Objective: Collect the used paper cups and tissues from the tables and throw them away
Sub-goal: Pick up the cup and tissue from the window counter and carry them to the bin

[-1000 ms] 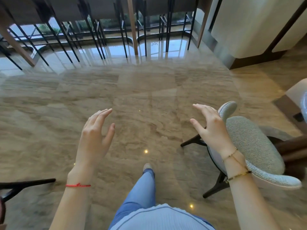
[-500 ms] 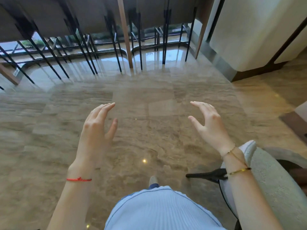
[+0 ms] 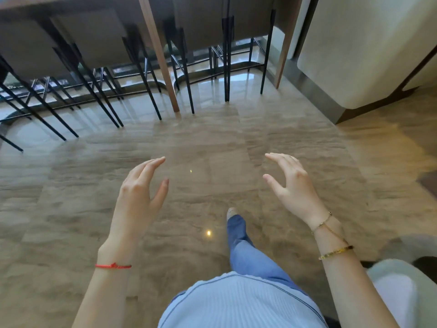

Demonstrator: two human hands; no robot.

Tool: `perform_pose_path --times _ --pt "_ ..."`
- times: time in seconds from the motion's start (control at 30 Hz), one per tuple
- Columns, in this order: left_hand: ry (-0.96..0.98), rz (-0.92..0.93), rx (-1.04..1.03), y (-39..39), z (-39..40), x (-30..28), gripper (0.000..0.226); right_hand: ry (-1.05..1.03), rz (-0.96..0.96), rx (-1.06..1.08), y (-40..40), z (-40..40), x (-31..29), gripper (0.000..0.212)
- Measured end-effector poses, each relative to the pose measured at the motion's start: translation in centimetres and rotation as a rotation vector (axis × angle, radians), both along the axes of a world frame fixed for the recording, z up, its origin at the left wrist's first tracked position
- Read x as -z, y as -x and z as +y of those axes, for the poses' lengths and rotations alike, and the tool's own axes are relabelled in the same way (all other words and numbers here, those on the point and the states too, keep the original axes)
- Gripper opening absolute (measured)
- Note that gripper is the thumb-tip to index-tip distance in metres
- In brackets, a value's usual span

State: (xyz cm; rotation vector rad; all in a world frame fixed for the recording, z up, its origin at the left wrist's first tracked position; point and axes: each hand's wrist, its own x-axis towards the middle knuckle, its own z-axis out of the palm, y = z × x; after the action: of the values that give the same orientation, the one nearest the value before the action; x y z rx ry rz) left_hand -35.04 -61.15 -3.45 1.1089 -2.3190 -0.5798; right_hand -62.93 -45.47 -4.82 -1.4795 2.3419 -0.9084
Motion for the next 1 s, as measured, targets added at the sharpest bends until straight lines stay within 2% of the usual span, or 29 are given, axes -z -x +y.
perform_pose_path --times 0.3,0.5,0.77,1.0 --pt "0.022 0.023 -0.041 15.4 -19.3 -2.9 0.043 0.037 0.039 -0.055 16.4 -21.2 -2.6 0.045" --pt "0.021 0.043 -0.091 23.5 -29.9 -3.5 0.042 0.039 0.056 -0.095 24.3 -33.3 -3.3 0.045" --pt "0.025 0.005 -0.032 35.2 -46.3 -1.2 0.042 0.000 0.015 -0.055 33.8 -48.1 -0.2 0.045" --pt "0.068 0.048 0.010 46.8 -63.3 -2.9 0.044 0.050 0.077 -0.023 44.7 -65.0 -2.3 0.045"
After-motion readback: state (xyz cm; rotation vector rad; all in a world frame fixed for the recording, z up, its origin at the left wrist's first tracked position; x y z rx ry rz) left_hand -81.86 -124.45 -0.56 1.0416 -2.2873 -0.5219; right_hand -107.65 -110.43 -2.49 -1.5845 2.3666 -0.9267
